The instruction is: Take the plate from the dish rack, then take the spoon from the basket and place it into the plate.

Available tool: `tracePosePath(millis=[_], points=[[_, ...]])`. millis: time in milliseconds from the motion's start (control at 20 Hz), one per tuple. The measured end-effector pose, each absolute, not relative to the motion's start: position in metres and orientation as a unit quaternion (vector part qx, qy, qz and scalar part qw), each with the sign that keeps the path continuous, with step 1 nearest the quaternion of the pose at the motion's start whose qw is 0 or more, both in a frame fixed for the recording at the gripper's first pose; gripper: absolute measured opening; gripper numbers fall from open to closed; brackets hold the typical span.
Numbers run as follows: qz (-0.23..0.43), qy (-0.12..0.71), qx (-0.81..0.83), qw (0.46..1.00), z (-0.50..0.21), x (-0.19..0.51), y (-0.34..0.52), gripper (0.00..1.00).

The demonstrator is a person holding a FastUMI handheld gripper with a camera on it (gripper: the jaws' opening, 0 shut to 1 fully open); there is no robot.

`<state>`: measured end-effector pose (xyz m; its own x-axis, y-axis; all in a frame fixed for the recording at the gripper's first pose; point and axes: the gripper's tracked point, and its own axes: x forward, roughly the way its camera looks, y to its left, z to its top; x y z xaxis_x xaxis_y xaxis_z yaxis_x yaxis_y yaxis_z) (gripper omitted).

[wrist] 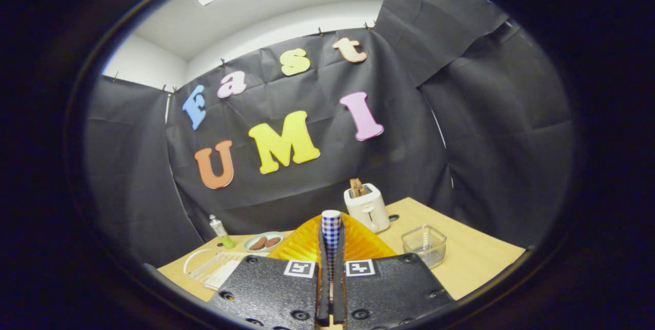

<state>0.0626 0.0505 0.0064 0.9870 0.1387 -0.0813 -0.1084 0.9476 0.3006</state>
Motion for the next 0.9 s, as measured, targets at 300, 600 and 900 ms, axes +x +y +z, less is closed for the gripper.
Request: tracePosePath(millis=[300, 600, 900], points=[[0.076, 0.080, 0.182, 0.977, -0.043, 0.042, 0.113, 0.08], [0.088, 0.094, 0.184, 0.974, -0.074, 0.032, 0.155, 0.10], [0.093, 0.071, 0.181, 0.977, -0.079, 0.018, 0.172, 0.15]])
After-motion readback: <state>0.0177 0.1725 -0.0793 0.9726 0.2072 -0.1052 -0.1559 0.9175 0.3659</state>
